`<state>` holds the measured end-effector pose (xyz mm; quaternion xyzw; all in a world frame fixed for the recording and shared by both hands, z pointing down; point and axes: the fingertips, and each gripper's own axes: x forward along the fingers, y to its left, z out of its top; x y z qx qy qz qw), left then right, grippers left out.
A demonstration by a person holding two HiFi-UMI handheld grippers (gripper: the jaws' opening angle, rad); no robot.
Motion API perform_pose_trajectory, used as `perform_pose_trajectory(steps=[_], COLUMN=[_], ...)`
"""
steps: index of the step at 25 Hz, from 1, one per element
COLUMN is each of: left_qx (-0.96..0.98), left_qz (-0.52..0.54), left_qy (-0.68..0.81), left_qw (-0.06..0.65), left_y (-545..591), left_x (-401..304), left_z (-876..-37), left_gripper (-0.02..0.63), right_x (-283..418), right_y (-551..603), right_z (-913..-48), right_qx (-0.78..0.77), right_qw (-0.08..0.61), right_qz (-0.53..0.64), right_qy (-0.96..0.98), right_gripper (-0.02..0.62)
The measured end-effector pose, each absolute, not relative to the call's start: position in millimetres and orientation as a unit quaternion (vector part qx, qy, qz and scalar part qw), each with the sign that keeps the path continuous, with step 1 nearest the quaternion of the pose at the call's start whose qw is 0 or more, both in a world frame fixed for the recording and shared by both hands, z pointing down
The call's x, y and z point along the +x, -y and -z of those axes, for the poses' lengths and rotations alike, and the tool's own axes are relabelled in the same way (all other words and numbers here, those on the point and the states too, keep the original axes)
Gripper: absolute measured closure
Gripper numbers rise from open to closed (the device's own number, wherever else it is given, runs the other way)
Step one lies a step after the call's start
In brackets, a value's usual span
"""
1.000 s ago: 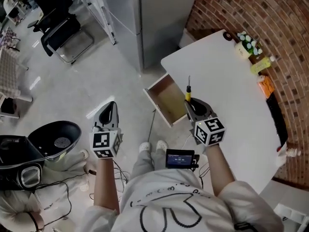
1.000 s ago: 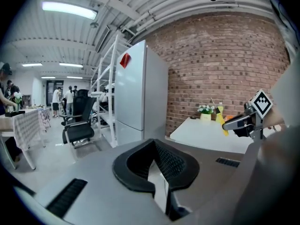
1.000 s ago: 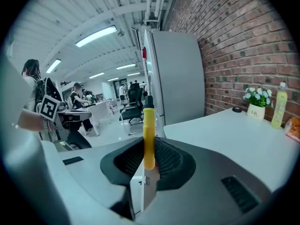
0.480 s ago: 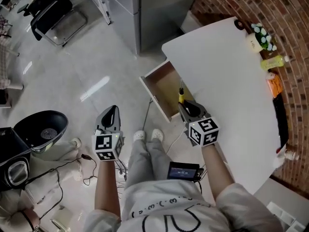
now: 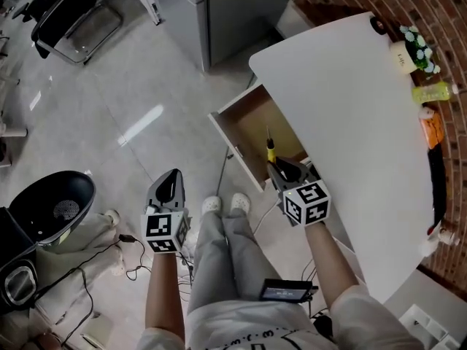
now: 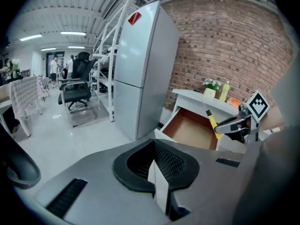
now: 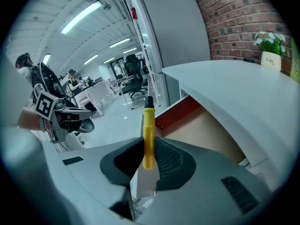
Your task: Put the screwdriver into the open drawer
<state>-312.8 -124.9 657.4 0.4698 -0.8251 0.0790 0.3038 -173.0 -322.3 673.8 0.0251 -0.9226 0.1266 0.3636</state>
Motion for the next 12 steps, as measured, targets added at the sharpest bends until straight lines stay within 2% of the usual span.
perform_pose_trajectory(steps=[12], left_qx=[0.473], left_qz=[-0.071], left_qy=[0.811], left_qw=[0.336], left_y=[112], left_x=[-311], left_z=[-738], left_gripper=[0.595], right_x=[-175], right_y=[326], right_z=[-765], right_qx=[0.044], right_qw=[0.430], right_qz=[-0.117], right_qy=[0.894], right_gripper=[0.524])
